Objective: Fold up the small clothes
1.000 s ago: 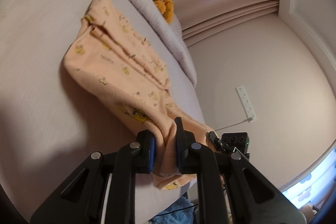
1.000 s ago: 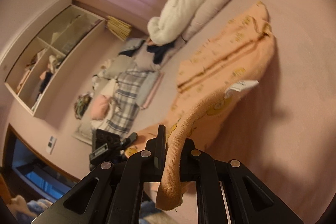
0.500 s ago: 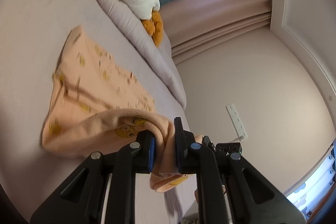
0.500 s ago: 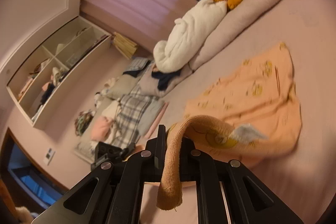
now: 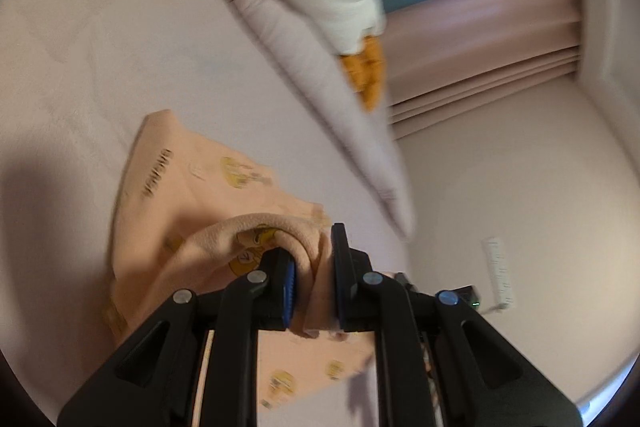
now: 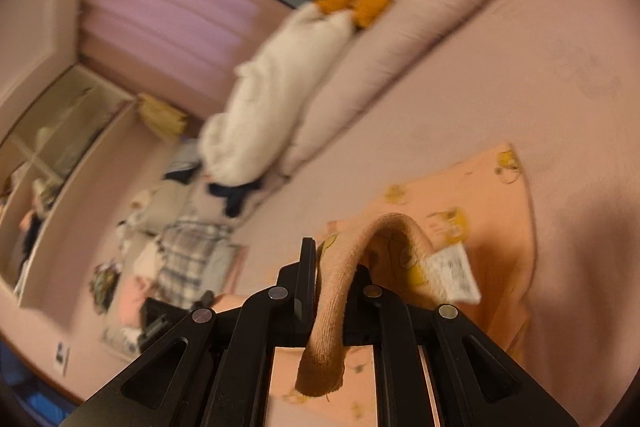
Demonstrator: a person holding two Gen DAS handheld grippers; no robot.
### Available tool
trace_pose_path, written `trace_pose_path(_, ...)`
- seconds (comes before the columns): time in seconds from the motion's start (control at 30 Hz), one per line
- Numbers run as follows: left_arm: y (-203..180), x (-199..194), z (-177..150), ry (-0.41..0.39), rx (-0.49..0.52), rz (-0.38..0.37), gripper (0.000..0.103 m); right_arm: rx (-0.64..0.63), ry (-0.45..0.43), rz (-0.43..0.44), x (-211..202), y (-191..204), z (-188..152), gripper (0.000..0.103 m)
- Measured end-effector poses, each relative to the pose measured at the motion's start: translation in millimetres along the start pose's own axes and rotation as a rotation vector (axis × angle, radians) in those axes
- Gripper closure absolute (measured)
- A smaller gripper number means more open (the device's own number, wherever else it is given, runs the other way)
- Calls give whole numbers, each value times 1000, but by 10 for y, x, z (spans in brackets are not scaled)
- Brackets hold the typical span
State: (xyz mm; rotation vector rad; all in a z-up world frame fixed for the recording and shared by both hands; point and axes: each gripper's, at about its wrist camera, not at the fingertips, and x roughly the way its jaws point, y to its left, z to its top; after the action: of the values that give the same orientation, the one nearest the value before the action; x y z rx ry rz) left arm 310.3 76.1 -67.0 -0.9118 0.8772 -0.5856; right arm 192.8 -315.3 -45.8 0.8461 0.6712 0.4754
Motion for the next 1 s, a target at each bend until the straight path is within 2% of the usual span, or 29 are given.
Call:
trace_pose_path(0.07,96,166,78,43,-30,71,89,36,35,-51,116,-119,49,91)
trace_pose_path(0.1,140,215,99,55,-48,97,85,54,62,-75,181,-180,67,91)
trace_pose_path(0.13,211,289,147,83,-85,108,77,73,80,-96,235,-214,100,91)
trace_pose_path(0.17,257,314,177,94,-111,104,74,95,98,-115,280,-250,112,91)
trace_pose_path(0.23,305,334,281,99,-165,109,50,162,125,-125,327,-357,166,91)
trace_pose_path(0.27,312,332,346,96,-181,99,46,186,126,-111,328,-394,198,91)
trace_pose_path(0.3,303,313,404,81,-180,93,45,213,121,-95,318,-429,236,90)
trace_pose_path(0.37,284,258,531,39,-174,122,44,231,96,-79,293,-457,324,80)
trace_pose_path(0.4,292,231,569,22,-179,124,40,232,72,-84,261,-465,367,78)
trace_pose_path(0.47,304,153,640,-8,-167,161,40,226,24,-115,229,-465,433,73)
trace_pose_path(0.53,302,44,637,-30,-149,199,40,190,-23,-188,138,-469,485,73)
trace_pose_path(0.57,312,10,633,-26,-146,194,40,175,-40,-213,82,-471,492,73)
trace_pose_path(0.63,329,-109,573,-25,-128,200,40,135,-47,-215,-38,-440,455,73)
trace_pose_path(0.73,254,-245,441,-19,-50,220,40,21,-32,-229,-137,-315,349,73)
trace_pose_path(0.8,155,-276,332,1,0,202,40,-76,-4,-257,-191,-193,227,73)
trace_pose_path(0.9,-10,-315,35,54,100,187,40,-233,69,-259,-226,7,-60,73)
trace_pose_path(1.0,-120,-260,-287,117,190,186,41,-324,128,-265,-236,126,-334,73)
